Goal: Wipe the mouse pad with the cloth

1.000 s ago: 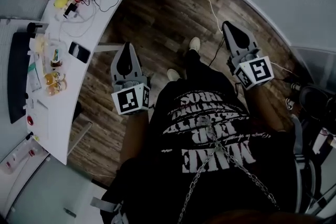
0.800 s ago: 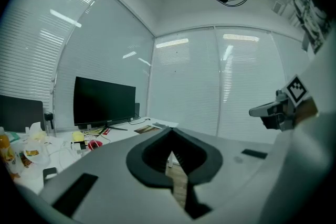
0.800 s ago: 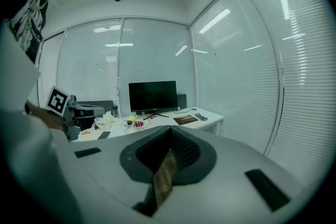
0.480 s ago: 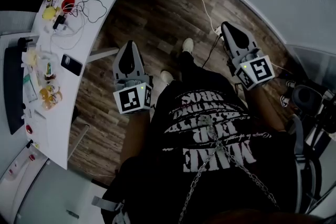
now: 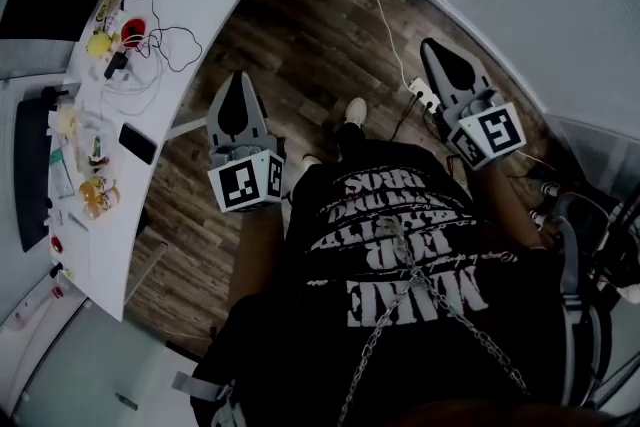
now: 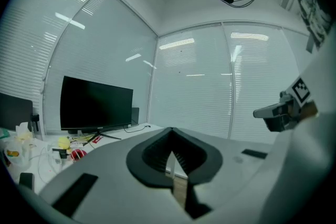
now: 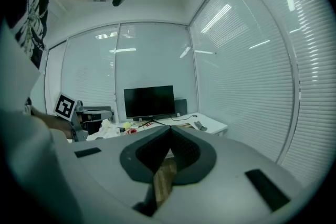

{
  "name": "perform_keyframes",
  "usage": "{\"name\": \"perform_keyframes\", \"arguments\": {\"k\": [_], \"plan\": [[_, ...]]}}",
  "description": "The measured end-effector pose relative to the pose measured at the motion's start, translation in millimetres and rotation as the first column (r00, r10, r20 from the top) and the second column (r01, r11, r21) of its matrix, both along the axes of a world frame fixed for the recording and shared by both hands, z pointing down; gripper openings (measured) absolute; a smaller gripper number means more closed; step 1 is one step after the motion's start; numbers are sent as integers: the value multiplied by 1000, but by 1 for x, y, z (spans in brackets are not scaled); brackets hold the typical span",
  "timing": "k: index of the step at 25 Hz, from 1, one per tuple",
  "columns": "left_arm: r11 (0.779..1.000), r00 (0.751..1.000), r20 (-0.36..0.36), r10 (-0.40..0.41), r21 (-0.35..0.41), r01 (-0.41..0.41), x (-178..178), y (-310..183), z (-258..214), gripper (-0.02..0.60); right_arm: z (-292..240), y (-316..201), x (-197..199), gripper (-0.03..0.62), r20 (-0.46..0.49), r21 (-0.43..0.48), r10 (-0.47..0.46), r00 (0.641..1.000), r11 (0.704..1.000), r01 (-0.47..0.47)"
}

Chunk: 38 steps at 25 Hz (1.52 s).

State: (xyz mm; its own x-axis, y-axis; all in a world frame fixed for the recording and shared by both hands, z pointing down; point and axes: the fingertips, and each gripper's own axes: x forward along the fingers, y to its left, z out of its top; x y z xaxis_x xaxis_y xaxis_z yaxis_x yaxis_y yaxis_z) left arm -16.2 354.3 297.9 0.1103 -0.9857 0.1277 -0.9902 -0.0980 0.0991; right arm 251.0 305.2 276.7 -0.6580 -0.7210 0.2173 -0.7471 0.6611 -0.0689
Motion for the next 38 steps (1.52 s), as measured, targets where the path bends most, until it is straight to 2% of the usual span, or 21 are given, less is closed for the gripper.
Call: {"name": "perform_keyframes", "arguments": {"k": [7, 12, 17, 22, 28, 32, 38], "plan": [[999, 999, 23, -30, 40, 29, 29, -37, -24, 5, -21, -46, 23, 0, 36, 55, -51, 998, 997, 49], [999, 998, 56, -14, 45, 12, 51, -52, -47, 5, -43, -65, 41, 0, 65, 70, -56, 996, 996, 52], [999, 997, 75, -15, 51, 12, 54, -67, -45, 5, -31, -81, 39, 0, 90, 63, -59, 994, 997, 54], [999, 1000, 8, 19, 39, -19, 62, -78, -37, 5, -21, -81, 33, 0, 102, 53, -124, 987, 991, 119], [998, 999, 17, 31, 56, -32, 58, -113, -30, 5, -8, -99, 21, 0, 49, 32, -144, 988, 989, 143], [998, 999, 20, 40, 43, -41, 54, -130, -23, 5, -5, -119, 17, 0, 64, -2, -126, 990, 992, 127], [1000, 1000, -5, 13, -4, -13, 23, -152, -6, 5, 0, -147, -18, 0, 52, -26, -159, 986, 987, 160]]}}
